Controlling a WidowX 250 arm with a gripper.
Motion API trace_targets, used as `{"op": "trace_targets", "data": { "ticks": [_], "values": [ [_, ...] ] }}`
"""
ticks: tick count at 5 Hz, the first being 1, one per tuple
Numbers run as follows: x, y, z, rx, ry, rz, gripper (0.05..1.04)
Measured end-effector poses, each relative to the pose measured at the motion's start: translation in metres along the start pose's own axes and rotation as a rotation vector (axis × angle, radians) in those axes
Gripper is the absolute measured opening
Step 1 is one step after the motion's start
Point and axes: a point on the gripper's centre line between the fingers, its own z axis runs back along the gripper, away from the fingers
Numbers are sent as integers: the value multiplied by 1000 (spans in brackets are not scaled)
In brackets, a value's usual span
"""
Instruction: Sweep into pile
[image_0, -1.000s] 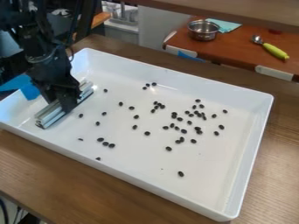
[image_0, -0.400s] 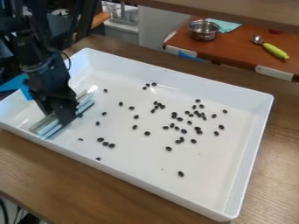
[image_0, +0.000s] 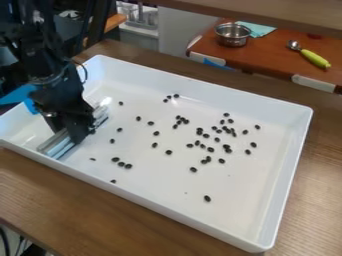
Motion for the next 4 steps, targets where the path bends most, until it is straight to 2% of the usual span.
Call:
{"op": "trace_targets", "data": {
  "ticks": [1, 3, 4],
  "values": [
    [2, -12, -2, 13, -18, 19, 376],
    [1, -57, -3, -20, -17, 17, 375],
    [1, -69, -4, -34, -14, 34, 375]
  ]
}}
